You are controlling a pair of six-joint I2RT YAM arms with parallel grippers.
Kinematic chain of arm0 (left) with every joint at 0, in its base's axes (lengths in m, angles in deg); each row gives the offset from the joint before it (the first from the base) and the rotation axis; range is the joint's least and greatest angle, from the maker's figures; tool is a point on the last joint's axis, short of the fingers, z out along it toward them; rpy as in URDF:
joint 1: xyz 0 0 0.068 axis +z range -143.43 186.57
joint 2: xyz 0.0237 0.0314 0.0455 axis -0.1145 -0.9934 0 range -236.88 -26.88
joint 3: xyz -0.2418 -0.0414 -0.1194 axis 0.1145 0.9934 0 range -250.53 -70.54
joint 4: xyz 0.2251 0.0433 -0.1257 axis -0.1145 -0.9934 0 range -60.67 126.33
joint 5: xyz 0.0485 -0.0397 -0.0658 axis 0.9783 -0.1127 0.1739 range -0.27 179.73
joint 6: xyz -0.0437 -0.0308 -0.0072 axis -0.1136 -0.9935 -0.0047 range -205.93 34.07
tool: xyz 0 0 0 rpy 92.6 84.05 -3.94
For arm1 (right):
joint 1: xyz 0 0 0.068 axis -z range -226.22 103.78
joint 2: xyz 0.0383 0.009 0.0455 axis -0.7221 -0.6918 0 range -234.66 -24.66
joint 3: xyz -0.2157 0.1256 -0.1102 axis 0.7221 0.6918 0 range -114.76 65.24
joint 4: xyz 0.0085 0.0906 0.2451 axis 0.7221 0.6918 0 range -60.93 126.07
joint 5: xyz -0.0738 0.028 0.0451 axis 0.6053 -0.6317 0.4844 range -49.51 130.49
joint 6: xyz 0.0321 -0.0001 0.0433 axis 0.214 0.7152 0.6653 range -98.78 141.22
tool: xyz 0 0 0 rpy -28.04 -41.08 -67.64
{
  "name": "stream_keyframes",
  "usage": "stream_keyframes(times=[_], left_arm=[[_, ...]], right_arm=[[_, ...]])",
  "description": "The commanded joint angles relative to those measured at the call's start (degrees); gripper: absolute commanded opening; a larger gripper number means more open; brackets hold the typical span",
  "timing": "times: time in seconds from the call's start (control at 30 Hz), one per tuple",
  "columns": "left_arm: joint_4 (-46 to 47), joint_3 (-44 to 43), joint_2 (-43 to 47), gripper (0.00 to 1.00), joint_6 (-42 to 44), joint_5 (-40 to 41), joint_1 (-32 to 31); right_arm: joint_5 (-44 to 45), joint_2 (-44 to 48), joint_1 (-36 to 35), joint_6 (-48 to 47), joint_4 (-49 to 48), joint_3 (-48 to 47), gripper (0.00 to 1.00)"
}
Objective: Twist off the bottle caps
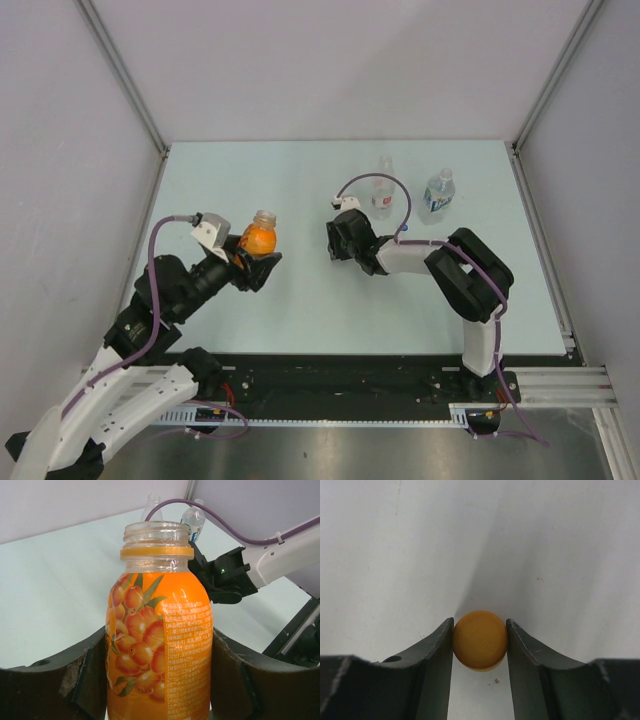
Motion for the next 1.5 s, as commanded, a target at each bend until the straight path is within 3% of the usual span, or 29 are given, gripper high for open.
stream_keyframes(times=[0.0,0.2,0.4,0.6,0.87,1.2,1.3,1.4,1.47], left_arm=[[1.2,0.4,-0.1,0.02,-0.3,0.2,0.3],[1.3,0.5,-0.7,0.03,0.2,0.1,0.3],[1.9,1.3,-1.1,0.05,0.3,-0.4,0.3],[2.4,1.3,-1.7,0.06,0.6,-0.4,0.3],[3.1,0.7,-3.0,0.05,1.4,0.6,0.3],[9.3,0.4,-6.0,0.05,0.9,-2.0,0.3],[14.6,0.9,-6.8,0.06,1.5,-10.1,0.3],[23.1,3.2,-7.0,0.09,2.7,-22.4,0.3],[29.0,5.2,-7.0,0.1,3.1,-29.4,0.3]], right_arm=[[-0.8,-2.7,0.3,1.6,2.0,-2.4,0.3],[-0.4,-2.8,0.4,2.4,3.8,-2.6,0.51],[1.5,-1.5,0.0,2.5,6.1,-2.6,0.62],[3.8,1.8,-0.2,3.5,8.1,-2.8,0.63],[6.3,17.9,-3.1,2.7,16.0,-10.3,0.64],[13.5,37.4,-12.2,-1.8,16.5,-10.6,0.64],[12.7,42.0,-13.9,-2.4,16.5,-10.1,0.64],[-1.8,45.6,-11.6,1.9,15.5,-8.2,0.64],[-4.1,50.5,-10.7,5.6,12.6,-5.8,0.64]])
